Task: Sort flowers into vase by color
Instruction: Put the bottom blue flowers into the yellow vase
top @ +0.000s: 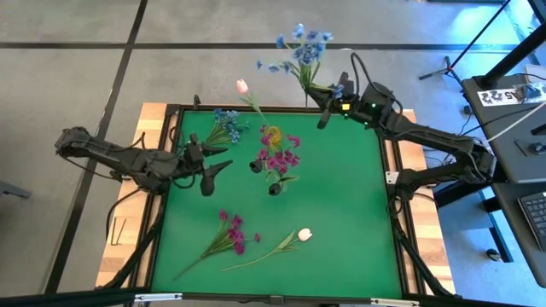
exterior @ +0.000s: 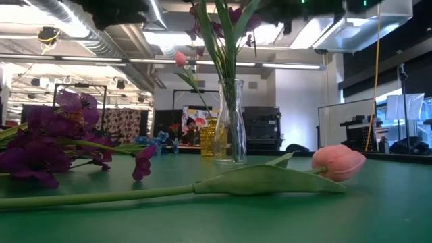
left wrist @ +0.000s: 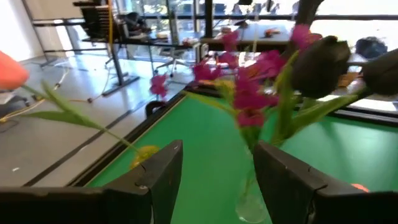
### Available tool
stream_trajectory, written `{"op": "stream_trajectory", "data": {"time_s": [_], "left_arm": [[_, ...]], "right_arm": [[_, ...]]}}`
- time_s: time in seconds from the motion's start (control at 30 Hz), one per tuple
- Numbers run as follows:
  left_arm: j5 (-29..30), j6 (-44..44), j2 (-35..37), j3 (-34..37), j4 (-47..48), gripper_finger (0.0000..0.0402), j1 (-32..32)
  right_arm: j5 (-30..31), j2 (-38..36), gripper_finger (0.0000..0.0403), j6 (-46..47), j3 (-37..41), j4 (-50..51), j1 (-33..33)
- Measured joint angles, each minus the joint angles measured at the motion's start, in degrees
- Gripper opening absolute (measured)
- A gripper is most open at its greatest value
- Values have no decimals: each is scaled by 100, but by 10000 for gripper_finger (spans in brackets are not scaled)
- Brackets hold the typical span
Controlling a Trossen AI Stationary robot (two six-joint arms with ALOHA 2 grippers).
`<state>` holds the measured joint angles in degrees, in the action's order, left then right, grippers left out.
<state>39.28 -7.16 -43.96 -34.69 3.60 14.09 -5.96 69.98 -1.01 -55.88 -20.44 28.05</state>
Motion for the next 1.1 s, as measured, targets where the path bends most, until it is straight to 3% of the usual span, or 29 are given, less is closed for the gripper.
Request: {"op": "stream_trajectory", "data": {"time_s": [0.17, 0.33, 0.77, 1.1], "left_arm": [[-199, 79, -2, 184, -483, 192, -387], [-391, 757, 25, 396, -1357, 192, -601], [-1839, 277, 62, 1293, -2399, 192, -1910], [-2102, -48, 61, 1551, -2568, 192, -2132]], "right_arm": [[-647, 57, 0, 345, 959, -1663, 554], [-1203, 483, 0, 680, 1517, -2915, 823], [-1721, 2314, 0, 1189, 1572, -5093, 831], [-1742, 3222, 0, 1536, 1314, -5917, 657]]}}
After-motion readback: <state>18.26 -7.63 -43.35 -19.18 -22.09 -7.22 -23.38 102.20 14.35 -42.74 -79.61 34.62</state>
